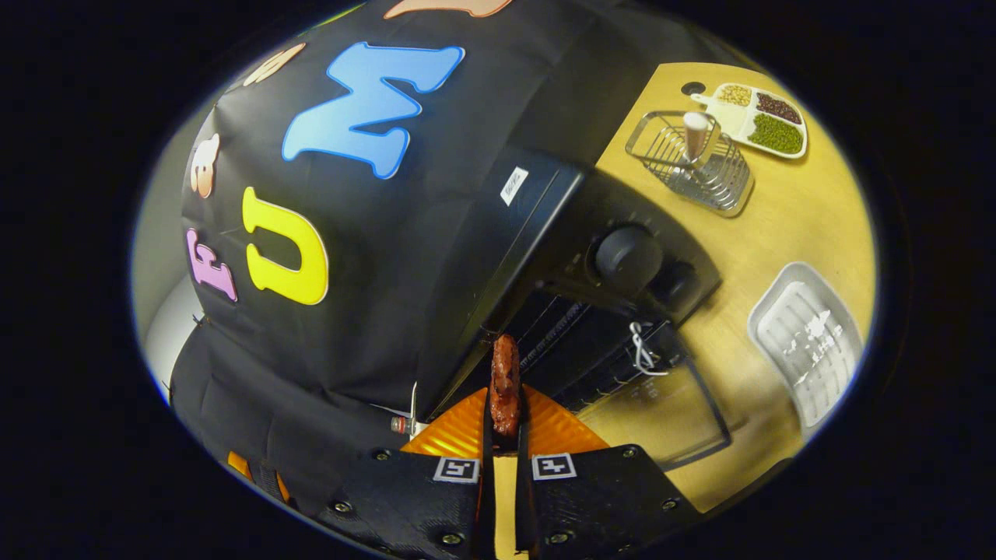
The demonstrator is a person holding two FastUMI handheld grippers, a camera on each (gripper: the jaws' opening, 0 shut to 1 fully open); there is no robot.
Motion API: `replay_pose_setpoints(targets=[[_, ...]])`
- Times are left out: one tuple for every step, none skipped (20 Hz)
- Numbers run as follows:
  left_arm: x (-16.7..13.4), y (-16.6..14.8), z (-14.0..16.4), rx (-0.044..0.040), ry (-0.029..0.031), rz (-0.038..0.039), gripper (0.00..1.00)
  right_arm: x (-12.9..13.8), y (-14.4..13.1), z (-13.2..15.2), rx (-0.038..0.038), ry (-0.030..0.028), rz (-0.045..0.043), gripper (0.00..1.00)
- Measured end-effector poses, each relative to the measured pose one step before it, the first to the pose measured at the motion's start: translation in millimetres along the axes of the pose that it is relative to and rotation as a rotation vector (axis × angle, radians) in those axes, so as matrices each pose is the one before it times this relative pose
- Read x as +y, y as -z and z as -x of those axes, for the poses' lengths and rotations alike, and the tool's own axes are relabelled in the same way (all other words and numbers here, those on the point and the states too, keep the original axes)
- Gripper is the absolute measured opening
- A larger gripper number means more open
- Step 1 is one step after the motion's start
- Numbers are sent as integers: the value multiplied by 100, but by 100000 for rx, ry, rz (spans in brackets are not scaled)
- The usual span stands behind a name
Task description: Open the electric oven with the left hand, put the food in, and close the electric oven.
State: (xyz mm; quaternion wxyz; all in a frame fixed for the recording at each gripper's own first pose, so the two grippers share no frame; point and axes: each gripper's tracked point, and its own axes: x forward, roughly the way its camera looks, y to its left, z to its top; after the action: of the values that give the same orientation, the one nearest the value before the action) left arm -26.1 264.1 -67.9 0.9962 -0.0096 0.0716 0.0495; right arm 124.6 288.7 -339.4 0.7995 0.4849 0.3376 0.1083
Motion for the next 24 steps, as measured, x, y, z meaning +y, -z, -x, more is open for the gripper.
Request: replay_pose_setpoints(targets=[[943, 233, 207, 993, -1237, -42, 100, -177, 450, -1131, -522, 747, -505, 11], [779, 76, 209, 736, -1276, 155, 96, -263, 290, -976, -1453, 728, -797, 11], [705, 219, 147, 415, -1075, 168, 97, -223, 9, -770, -1773, 548, -1396, 11], [659, 139, 164, 469, -1025, 77, 96, -242, 63, -741, -1972, 613, -2162, 10], [651, 301, 4, 678, -986, -66, 100, -272, 88, -794, -1356, 483, -2149, 10], [538, 277, 155, 1201, -819, 56, 96, -241, 37, -598, -1298, 321, -2014, 10], [538, 406, 71, 1282, -782, 393, 96, -161, -66, -410, -829, 212, -1291, 10], [429, 194, -2, 657, -642, 453, 100, -89, -65, -335, -1057, -13, -1037, 10], [356, 174, -44, 317, -545, 446, 100, -166, -190, -418, -922, 279, -399, 10], [308, -60, 12, 157, -387, 278, 100, -321, -159, -386, -832, 887, -355, 10], [175, 70, 78, 73, -384, 180, 100, -208, -198, -361, -724, -240, -751, 11], [154, -54, 104, -112, -373, 64, 100, -80, 138, -248, 90, 140, -667, 10], [61, 31, 22, -134, -462, -5, 100, -225, -61, -72, -299, 48, 1440, 11], [-26, -29, -9, 57, -257, 112, 100, -198, -97, -428, -423, 1244, 1487, 12], [1, 64, -79, 286, -8, 365, 96, -295, -176, -291, -233, 2362, 1544, 13], [-152, 50, -10, 281, 180, 566, 96, -326, -143, 13, -323, 2692, 2342, 18], [-261, 325, 99, 301, 429, 608, 100, -538, -257, -103, -134, 3077, 2601, 21], [-389, 164, -5, 321, 602, 514, 100, -484, -44, 356, 13, 2543, 3652, 28], [-304, 176, -178, 454, 598, 397, 96, 86, -138, -113, 620, 743, 2498, 34], [-402, 53, -119, 70, 544, 321, 100, 452, -48, 771, 967, -287, 3788, 44], [-570, 14, -187, -26, 581, 189, 96, 327, 190, 120, 247, 341, 5329, 47], [-631, 18, -258, 54, 812, 32, 98, 311, 63, 623, 338, 1200, 8025, 65], [-830, 73, -98, -196, 859, -441, 100, 75, 63, 519, 944, 1377, 6230, 81], [-698, 38, -237, -222, 454, -704, 100, 162, 498, 553, 1043, -229, 4910, 95]])
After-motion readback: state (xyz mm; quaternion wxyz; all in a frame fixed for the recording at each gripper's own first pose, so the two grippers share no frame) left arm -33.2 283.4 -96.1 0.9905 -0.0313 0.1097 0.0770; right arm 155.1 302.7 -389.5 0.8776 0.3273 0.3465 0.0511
